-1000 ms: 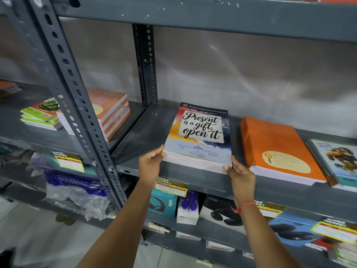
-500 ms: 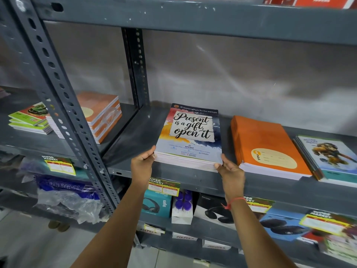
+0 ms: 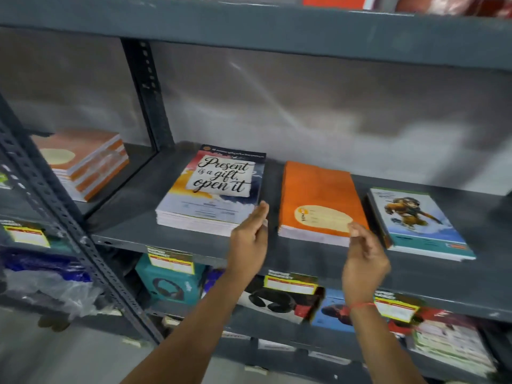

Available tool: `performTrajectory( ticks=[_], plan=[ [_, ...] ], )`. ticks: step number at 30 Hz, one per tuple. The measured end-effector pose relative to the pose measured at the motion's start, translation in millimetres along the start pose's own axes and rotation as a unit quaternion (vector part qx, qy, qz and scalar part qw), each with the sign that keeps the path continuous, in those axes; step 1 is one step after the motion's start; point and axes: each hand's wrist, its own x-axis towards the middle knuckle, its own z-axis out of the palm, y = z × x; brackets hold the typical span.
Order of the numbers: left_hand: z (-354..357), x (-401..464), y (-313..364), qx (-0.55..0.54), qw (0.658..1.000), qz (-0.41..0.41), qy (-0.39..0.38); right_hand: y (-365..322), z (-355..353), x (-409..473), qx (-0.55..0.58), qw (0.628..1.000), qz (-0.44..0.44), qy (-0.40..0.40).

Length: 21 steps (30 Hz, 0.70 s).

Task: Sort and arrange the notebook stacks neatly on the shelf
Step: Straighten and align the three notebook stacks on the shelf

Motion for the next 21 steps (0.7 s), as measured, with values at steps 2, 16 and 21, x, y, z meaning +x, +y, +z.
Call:
performTrajectory(
  ticks=[2,16,21],
  plan=[
    [32.3,-6.3,2.9,-0.023,0.998,-0.058,-0.021,15.0,-24.0,23.4,0.019,0.999,0.027,0.025],
    [73.1,-4.1,4.8,-0.168,0.941,-0.292,0.029,60.6,-33.9,68.4,0.040,0.948,0.146,-0.278],
    [65.5,-5.9,6.9,-0.219,0.933,-0.286,0.010,58.0,-40.1,68.4,0.100,0.946,0.177,-0.254]
  ],
)
